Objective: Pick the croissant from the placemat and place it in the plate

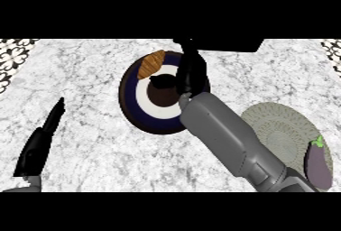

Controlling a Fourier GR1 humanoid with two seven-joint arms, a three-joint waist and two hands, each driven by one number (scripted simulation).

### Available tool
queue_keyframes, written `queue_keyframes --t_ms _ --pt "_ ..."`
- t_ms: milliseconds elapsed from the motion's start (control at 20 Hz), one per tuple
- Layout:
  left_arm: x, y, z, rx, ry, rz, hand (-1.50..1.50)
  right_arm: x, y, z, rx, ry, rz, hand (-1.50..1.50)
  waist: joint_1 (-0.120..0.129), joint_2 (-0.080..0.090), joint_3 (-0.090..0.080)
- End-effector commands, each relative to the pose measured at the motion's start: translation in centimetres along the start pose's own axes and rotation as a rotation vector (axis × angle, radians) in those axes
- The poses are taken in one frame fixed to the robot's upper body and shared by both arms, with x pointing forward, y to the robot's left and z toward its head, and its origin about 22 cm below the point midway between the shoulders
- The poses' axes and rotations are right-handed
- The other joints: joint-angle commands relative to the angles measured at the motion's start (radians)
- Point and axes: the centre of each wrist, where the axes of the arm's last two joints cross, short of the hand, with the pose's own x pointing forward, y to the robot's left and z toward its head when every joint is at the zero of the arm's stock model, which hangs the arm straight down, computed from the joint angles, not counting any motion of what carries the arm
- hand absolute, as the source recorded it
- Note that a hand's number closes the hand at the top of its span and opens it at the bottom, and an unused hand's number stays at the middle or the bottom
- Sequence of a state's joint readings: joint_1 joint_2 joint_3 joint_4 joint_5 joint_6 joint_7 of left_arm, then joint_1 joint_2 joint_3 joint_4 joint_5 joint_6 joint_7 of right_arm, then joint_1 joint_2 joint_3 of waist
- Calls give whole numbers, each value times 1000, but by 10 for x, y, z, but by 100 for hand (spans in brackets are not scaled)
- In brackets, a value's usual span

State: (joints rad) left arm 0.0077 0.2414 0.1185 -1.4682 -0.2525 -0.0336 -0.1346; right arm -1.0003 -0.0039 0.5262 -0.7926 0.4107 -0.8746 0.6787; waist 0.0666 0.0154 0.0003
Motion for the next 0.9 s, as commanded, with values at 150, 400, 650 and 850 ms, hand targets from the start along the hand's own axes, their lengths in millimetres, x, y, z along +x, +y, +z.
queue_keyframes --t_ms 150,400,650,850 --pt "-9 11 12 9 15 -3 0 -1 -6 -2 -260 37 -262 -150 -18 -9 0" --pt "-16 22 28 32 41 2 0 -26 -30 -3 -326 91 -383 -150 -60 -17 1" --pt "-15 19 31 53 54 4 0 -71 -57 40 -365 39 -510 -150 -68 -13 3" --pt "-9 14 22 58 30 -3 0 -110 -108 41 -370 -59 -503 -150 -69 -13 2"
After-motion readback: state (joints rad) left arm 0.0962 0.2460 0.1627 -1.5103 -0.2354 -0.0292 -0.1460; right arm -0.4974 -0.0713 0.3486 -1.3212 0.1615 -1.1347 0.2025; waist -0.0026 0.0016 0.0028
